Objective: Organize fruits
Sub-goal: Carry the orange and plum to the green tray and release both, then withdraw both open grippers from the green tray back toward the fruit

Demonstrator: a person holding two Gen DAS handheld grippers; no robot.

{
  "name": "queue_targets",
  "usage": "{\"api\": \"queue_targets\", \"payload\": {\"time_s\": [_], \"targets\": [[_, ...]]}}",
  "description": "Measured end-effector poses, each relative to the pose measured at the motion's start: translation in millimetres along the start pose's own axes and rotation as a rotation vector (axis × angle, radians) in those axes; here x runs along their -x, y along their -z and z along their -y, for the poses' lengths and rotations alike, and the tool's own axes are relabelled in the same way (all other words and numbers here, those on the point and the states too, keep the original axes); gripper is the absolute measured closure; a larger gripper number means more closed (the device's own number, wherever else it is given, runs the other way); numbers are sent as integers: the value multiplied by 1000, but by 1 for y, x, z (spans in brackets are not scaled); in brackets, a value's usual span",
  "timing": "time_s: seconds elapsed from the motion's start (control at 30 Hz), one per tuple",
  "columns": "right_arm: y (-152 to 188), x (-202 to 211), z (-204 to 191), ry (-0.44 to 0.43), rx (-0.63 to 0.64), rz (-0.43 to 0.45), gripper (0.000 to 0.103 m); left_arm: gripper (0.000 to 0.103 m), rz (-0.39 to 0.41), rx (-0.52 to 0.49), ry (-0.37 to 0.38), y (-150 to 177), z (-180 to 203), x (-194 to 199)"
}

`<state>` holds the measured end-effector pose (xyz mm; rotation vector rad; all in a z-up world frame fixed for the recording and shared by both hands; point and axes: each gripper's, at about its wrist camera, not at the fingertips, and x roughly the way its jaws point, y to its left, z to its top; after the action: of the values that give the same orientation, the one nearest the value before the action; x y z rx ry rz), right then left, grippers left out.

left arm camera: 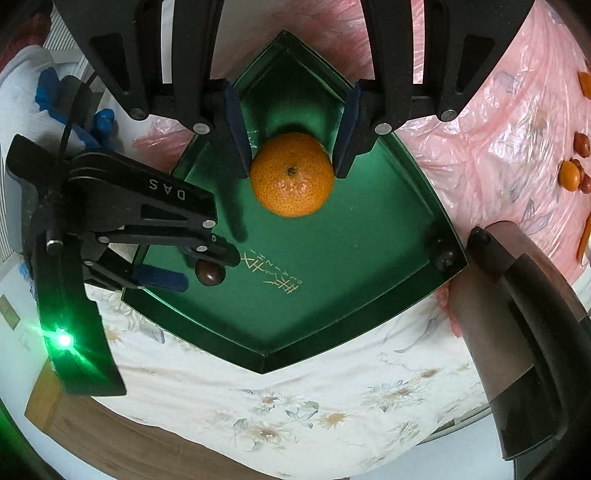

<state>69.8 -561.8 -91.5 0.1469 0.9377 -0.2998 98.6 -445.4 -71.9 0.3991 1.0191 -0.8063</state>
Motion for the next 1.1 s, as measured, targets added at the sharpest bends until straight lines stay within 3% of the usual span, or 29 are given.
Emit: {"api": "queue_targets", "payload": {"time_s": [0.03, 0.07, 0.1, 0.5, 1.1], "targets": [[0, 1, 0, 2, 0, 1, 16, 60, 3, -1, -5, 1, 0, 1], [-1, 2, 0, 6, 1, 2, 15, 47, 16, -4, -15, 2, 0, 4], [-1, 4, -1, 13, 4, 4, 14, 42, 39, -4, -27, 2, 1, 10], [0, 64, -19, -4, 11, 105, 9, 42, 176, -53, -142, 24, 8, 80], [22, 129, -101, -132, 151, 175, 9, 42, 248, 55, -231, 80, -41, 157]]}}
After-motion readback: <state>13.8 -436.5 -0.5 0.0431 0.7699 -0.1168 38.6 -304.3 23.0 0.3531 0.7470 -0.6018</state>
